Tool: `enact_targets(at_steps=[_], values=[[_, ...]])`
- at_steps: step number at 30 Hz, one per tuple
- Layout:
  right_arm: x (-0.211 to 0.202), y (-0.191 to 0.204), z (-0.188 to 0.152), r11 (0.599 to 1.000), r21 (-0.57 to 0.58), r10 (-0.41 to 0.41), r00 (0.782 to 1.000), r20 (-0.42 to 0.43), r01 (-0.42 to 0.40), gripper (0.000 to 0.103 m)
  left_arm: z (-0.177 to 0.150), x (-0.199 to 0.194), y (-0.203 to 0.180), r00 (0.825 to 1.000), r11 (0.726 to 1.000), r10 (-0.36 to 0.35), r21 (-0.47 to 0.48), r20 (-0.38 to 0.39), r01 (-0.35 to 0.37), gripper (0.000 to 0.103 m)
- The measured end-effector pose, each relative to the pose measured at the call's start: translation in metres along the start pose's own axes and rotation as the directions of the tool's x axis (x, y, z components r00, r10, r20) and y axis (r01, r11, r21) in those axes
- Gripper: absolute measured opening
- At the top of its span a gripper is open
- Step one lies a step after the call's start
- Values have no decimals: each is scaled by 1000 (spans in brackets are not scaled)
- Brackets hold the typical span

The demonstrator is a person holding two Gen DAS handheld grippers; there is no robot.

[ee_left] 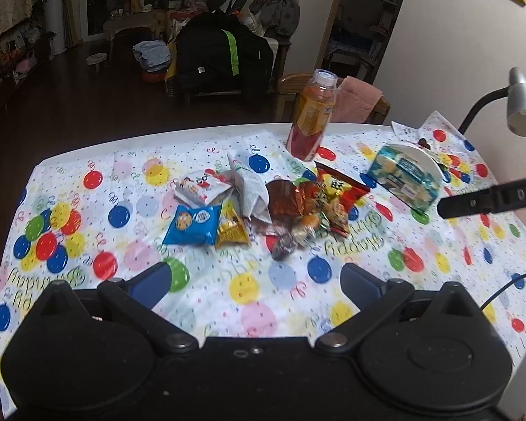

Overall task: Organize snacks
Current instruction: 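Grasp the foil-wrapped candy with the left gripper while the right grasps the red-yellow chip bag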

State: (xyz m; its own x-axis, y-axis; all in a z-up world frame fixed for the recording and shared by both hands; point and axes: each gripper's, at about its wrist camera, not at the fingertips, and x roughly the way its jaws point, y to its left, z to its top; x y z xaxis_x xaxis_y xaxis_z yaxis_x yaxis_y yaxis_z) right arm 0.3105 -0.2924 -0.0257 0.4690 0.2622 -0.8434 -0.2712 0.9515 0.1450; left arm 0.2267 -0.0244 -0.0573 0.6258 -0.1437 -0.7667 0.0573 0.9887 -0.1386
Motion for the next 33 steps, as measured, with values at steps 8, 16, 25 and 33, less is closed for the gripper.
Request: enact_targets(at_steps=[8,16,25,33], values=[[61,-26,46,1000,-4,7,998,-66,-7,82,24,52,-4,999,1000,21,14,-41,-21,102],[120,-40,79,1000,-2,24,992,-124,-24,82,38,102,-4,996,1000,20,-21,-91,-22,102],[170,-51,87,999,18,46,983,-179,-44,82,34,159,-14,985,1000,25,16,-173,-22,89],[198,-48,79,998,-5,53,973,-224,-56,79,26,188,-35,975,995,-17,92,-220,38,77]])
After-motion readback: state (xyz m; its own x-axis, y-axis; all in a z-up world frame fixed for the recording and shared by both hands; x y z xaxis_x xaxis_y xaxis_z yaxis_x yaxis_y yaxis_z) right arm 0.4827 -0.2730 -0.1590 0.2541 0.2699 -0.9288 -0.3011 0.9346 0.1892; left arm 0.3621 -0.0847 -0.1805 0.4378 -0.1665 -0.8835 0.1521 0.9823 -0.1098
